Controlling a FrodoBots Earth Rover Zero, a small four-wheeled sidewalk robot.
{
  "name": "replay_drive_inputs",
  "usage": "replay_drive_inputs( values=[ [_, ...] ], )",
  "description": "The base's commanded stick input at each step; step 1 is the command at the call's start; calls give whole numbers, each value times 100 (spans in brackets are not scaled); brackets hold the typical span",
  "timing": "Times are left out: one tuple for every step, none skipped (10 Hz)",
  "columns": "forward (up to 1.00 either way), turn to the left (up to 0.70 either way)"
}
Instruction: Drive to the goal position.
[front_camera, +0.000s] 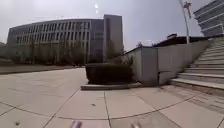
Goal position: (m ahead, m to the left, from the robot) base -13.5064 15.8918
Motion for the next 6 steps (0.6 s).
replay_drive_inputs(
  values=[
    [0,100],
    [0,100],
    [0,100],
    [0,100],
    [0,100],
    [0,100]
  ],
)
